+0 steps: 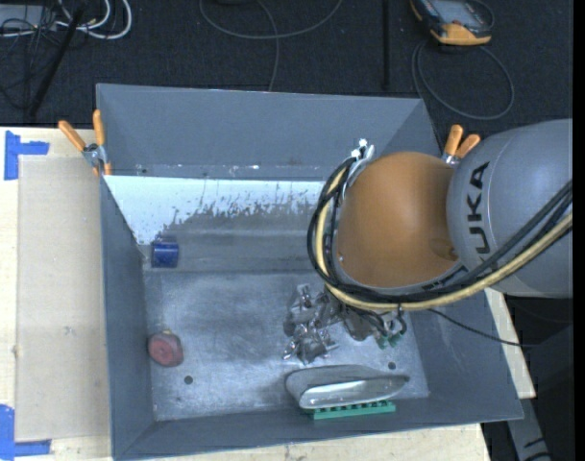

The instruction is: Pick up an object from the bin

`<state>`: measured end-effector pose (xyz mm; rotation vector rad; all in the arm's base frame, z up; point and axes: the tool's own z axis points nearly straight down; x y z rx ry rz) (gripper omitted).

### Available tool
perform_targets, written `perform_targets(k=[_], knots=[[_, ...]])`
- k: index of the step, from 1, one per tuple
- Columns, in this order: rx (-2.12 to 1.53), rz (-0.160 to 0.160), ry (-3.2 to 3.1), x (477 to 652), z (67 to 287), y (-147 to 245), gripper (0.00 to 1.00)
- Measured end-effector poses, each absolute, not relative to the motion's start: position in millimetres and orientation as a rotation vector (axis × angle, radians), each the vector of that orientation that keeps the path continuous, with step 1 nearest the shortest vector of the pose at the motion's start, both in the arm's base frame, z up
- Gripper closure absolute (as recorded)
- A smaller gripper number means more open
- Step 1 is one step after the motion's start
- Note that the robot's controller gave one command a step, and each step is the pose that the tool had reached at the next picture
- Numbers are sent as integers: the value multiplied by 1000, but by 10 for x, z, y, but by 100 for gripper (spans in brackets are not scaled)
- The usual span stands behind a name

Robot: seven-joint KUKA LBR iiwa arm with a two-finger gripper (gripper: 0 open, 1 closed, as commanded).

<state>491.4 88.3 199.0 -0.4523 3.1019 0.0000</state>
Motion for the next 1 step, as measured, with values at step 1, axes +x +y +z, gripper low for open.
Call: perform_targets(k=[1], knots=[[-849,-3,3021,5499,2446,425,100]])
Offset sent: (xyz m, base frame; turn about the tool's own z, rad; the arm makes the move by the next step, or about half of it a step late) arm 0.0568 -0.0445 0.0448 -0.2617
